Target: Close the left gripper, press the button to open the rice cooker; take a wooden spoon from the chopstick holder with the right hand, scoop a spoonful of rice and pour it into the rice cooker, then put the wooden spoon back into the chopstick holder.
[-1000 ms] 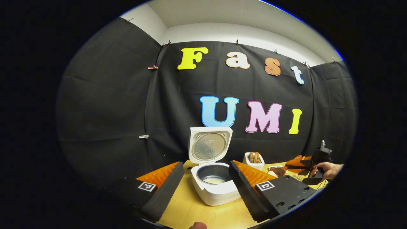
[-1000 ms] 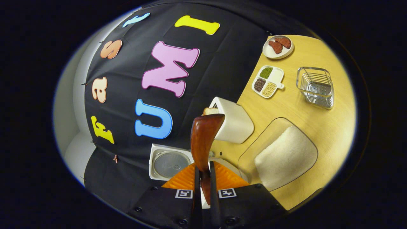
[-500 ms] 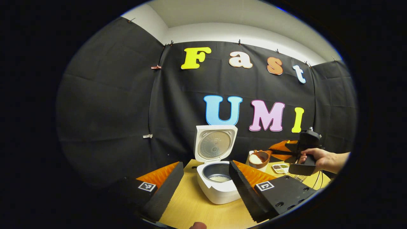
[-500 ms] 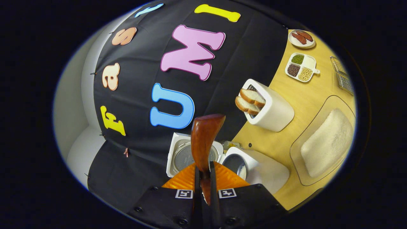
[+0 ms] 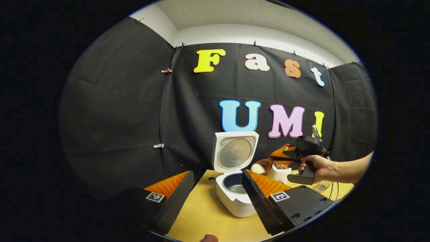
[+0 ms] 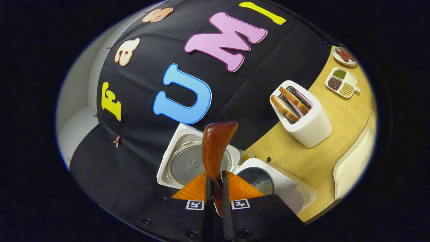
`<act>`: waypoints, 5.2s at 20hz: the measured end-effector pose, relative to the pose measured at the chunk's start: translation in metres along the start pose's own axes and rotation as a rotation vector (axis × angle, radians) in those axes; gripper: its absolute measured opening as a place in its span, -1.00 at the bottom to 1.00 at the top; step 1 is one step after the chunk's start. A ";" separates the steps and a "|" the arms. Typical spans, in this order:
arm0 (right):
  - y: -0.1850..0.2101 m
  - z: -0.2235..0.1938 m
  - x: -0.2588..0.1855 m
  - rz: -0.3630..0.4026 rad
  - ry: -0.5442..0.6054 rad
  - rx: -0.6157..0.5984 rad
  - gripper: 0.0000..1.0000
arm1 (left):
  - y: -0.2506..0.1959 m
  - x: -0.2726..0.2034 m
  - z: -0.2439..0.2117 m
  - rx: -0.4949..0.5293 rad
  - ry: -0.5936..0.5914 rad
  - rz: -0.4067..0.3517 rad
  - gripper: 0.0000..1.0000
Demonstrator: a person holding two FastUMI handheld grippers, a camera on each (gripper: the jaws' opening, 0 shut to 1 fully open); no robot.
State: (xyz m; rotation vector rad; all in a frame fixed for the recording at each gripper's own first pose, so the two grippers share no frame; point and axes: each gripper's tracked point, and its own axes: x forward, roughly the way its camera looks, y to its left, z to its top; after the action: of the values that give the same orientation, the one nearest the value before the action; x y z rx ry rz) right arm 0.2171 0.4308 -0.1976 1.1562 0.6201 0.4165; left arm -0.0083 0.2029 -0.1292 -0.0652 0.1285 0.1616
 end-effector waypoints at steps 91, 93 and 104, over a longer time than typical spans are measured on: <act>-0.232 0.266 -0.249 -0.318 -0.171 -0.637 -0.72 | -0.124 -0.009 0.005 -0.048 0.027 -0.028 0.96; -0.265 0.265 -0.251 -0.347 -0.141 -0.637 -0.72 | -0.136 -0.006 0.005 -0.034 0.036 -0.023 0.96; -0.377 0.240 -0.223 -0.367 0.025 -0.567 -0.72 | -0.185 0.004 -0.006 -0.048 0.102 0.042 0.96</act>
State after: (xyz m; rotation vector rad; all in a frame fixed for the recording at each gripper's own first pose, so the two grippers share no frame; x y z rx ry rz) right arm 0.1996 -0.0096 -0.4324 0.4844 0.6649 0.2650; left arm 0.0255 0.0211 -0.1252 -0.1189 0.2279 0.2032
